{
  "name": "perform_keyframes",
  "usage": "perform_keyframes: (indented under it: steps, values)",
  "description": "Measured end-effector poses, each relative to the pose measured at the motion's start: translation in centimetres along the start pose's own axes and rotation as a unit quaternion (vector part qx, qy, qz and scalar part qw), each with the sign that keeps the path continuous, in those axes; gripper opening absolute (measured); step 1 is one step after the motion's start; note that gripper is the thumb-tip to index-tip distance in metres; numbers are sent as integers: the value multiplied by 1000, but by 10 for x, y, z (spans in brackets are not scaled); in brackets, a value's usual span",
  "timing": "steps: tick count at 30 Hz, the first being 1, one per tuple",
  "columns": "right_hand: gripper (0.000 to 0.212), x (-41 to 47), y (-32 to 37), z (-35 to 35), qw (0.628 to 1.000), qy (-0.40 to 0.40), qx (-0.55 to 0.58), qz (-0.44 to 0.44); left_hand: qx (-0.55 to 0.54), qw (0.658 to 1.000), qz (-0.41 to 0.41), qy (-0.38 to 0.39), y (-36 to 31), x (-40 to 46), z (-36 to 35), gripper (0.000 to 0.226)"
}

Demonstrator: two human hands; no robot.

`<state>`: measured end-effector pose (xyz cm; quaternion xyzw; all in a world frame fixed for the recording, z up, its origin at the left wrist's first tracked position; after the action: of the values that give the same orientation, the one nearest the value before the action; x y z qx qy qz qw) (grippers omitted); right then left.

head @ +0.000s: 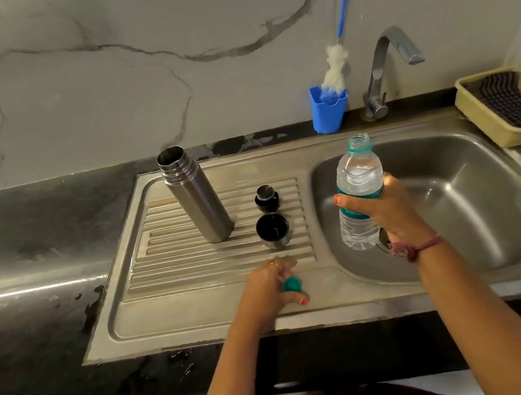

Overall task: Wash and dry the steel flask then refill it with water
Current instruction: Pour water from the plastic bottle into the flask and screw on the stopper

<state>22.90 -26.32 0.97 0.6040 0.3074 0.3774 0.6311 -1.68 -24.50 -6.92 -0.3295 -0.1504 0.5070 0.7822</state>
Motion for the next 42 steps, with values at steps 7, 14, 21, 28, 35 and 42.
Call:
perform_keyframes:
  steps: [7, 14, 21, 28, 35, 42]
  values:
    - [45, -2, -4, 2, 1000, -7, 2, -7, -32, 998, -36, -42, 1, -4, 15, 62]
    - [40, 0, -3, 2, 1000, -15, 14, -11, -91, 903, -90, -411, -5, 4, 118, 41]
    - [39, 1, 3, -2, 1000, -6, 15, -2, -172, 858, 75, -479, 6, 38, 164, 104]
    - [38, 5, 4, -2, 1000, -5, 1, -1, -209, 882, 133, -401, 17, 61, 156, 88]
    - [38, 10, 4, 3, 1000, -15, 5, -10, -231, 870, 140, -413, 14, 62, 160, 61]
    - [32, 16, 9, 13, 999, -30, 33, -13, -227, 876, 70, -419, -26, 65, 182, 61]
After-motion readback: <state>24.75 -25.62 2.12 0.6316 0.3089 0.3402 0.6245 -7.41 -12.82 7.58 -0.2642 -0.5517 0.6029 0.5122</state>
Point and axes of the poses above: each hand's wrist, its own x-axis towards the middle knuckle, its own z-axis out of the back of the hand, y = z × x, the point moved 5 cm from there along x, towards the middle knuckle, and after that the axes turned 9 degrees about -y, right-handed, at the moved point
